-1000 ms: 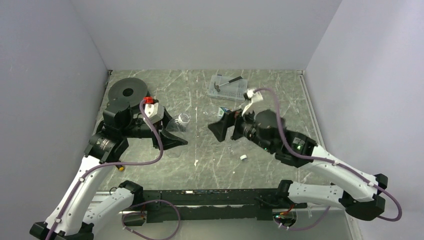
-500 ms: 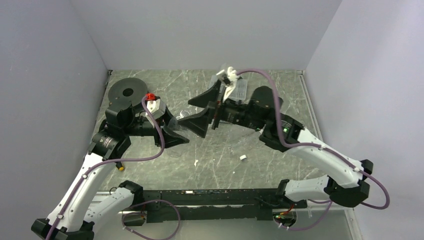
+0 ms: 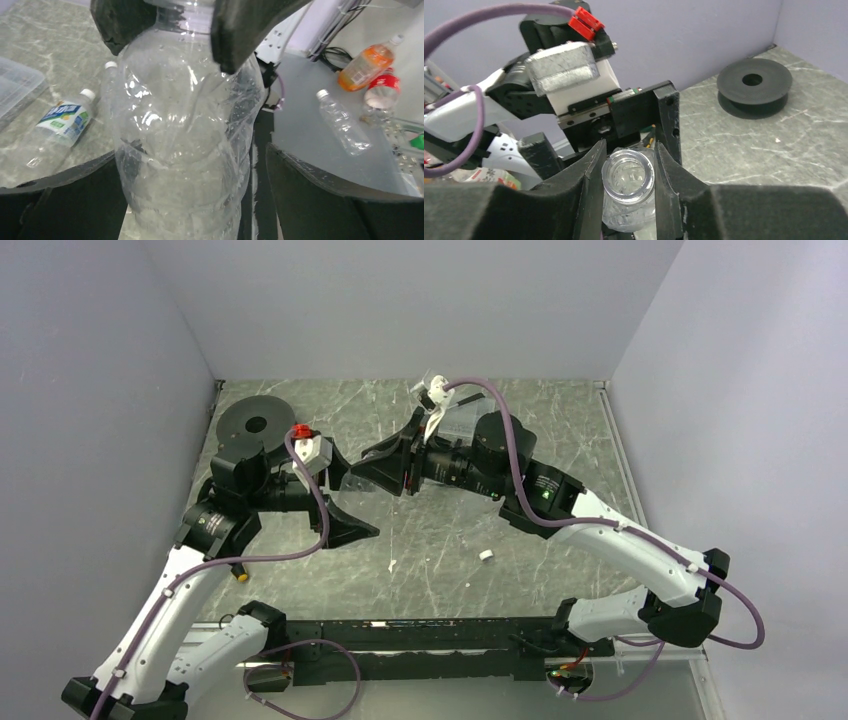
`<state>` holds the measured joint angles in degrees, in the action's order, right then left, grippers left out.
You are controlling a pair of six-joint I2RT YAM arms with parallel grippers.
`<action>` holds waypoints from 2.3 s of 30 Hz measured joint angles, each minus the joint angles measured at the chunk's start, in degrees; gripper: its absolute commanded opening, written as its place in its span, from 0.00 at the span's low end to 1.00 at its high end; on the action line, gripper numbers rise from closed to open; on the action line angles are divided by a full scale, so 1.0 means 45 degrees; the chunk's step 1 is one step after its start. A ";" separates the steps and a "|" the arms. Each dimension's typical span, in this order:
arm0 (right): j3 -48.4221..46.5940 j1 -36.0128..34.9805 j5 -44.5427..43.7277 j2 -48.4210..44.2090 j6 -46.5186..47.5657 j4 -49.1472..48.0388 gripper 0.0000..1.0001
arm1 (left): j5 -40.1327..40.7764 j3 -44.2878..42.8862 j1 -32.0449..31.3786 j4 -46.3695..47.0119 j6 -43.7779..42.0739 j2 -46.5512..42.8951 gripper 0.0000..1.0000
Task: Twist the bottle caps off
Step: Place the plastic bottle at the center of the board.
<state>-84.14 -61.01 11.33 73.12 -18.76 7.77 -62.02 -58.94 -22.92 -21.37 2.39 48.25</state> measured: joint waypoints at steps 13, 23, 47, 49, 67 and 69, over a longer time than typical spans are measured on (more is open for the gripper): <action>0.1020 0.0520 -0.2880 0.0515 0.2492 0.0544 0.00 | 0.6824 -0.1899 -0.0010 -0.4211 -0.0971 -0.0724 0.99; 0.1773 0.1132 -0.4177 0.4415 0.3308 -0.1870 0.00 | 0.8772 -0.1967 -0.0010 -0.5377 -0.0389 -0.1243 0.99; 0.2705 0.1180 -0.5790 0.6766 0.1758 -0.5965 0.53 | 0.7499 -0.1967 -0.0010 -0.5858 0.0000 -0.1083 0.99; 0.2705 0.1180 -0.5790 0.6766 0.1739 -0.5940 0.59 | 0.7436 -0.1967 -0.0010 -0.5848 0.0000 -0.1078 0.99; 0.1870 0.1185 -0.5333 0.6324 0.1559 -0.4046 1.00 | 0.7397 -0.1967 -0.0010 -0.5785 0.0005 -0.1005 1.00; 0.1579 0.1185 -0.5173 0.6149 0.1545 -0.3793 1.00 | 0.7397 -0.1967 -0.0010 -0.5775 0.0010 -0.1005 0.99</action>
<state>-77.03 -55.68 -11.94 100.79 -11.81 -9.30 -28.73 -67.79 -22.96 -47.35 2.44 43.72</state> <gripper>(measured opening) 0.994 0.995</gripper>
